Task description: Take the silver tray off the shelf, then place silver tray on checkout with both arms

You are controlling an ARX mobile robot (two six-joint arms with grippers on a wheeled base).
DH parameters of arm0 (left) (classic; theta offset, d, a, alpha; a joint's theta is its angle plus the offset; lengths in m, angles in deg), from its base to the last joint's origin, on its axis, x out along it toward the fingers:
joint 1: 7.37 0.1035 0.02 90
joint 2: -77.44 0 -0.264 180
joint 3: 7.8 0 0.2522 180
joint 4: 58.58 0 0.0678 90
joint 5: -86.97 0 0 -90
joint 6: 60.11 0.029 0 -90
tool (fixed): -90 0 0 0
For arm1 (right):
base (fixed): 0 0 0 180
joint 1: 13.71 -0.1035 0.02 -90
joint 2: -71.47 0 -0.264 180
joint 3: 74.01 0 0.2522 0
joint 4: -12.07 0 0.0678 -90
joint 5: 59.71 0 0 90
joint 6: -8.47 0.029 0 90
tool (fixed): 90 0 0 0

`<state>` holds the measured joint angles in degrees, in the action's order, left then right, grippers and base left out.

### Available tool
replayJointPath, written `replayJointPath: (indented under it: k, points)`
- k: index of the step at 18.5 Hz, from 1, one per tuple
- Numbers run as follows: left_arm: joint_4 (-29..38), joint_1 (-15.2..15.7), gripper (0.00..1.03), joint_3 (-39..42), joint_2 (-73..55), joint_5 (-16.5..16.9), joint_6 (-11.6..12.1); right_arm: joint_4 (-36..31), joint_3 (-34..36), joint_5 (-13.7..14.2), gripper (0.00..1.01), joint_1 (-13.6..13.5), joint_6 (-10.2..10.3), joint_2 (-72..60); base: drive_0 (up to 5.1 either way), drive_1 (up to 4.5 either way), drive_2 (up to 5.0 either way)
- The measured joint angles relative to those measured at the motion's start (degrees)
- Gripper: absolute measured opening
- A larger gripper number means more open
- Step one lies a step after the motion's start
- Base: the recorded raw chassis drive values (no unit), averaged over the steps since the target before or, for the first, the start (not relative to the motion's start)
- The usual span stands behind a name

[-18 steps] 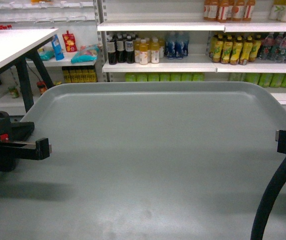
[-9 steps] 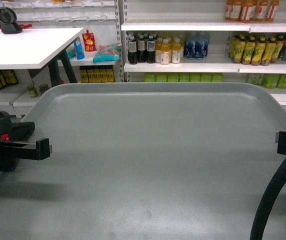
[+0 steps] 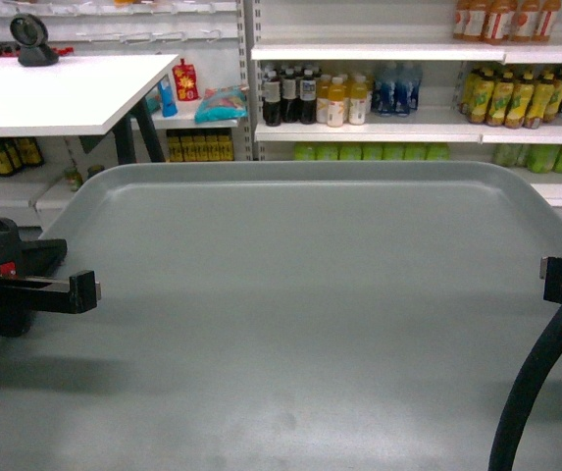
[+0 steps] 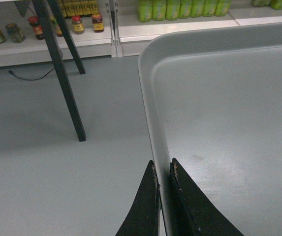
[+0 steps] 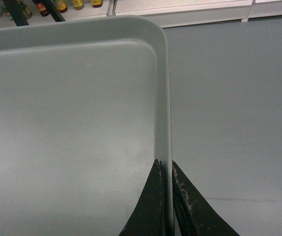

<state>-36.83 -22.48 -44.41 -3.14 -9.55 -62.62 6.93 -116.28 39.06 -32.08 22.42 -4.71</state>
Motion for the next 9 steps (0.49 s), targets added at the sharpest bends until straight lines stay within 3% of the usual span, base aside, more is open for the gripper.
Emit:
replayJointPath:
  k: [9]
  points:
    - [0.13, 0.00, 0.04, 0.00, -0.04, 0.02, 0.00, 0.00, -0.02, 0.04, 0.02, 0.04, 0.00, 0.02, -4.8, 2.33, 2.3]
